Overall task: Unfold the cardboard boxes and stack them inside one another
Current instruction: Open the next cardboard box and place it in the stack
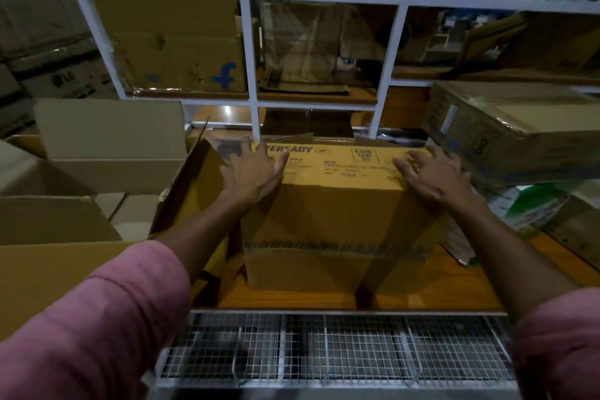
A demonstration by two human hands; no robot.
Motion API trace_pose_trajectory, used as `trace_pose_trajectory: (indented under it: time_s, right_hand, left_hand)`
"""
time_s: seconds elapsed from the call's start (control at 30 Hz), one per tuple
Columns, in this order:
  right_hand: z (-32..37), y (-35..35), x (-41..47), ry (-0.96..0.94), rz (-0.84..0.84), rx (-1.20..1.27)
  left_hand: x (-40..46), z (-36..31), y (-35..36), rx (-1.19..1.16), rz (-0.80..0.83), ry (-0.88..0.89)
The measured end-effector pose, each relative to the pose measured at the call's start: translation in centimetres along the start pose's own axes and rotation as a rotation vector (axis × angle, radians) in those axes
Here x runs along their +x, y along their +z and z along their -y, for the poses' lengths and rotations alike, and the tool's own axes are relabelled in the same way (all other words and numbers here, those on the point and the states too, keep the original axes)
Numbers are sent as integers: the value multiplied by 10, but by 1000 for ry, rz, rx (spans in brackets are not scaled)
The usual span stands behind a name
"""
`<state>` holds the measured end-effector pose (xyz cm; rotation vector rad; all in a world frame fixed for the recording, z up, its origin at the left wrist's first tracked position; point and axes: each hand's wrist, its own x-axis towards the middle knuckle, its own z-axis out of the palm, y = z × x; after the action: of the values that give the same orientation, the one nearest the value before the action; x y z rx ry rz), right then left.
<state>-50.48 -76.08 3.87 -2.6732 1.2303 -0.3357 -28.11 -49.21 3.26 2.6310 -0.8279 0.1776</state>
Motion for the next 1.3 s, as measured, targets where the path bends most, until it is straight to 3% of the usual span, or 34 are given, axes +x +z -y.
trace_pose_trajectory:
  time_s: [0.33, 0.5, 0.8, 0.9, 1.03, 1.13, 1.3]
  right_hand:
    - [-10, 1, 42, -40, 217, 4]
    - [-3, 2, 62, -62, 271, -17]
    - [2, 7, 76, -16, 264, -59]
    - [3, 1, 64, -39, 183, -59]
    - [7, 1, 46, -103, 15, 36]
    - [6, 32, 33, -37, -52, 199]
    - [-18, 125, -22, 21, 0, 312]
  left_hand:
    - [57, -10, 9, 7, 297, -71]
    - [75, -7, 15, 0, 364, -69]
    - [64, 5, 18, 52, 264, 64]
    - [56, 5, 13, 49, 205, 96]
    - [43, 6, 7, -42, -10, 108]
    - [28, 13, 25, -175, -93, 126]
    - [-18, 33, 90, -240, -21, 51]
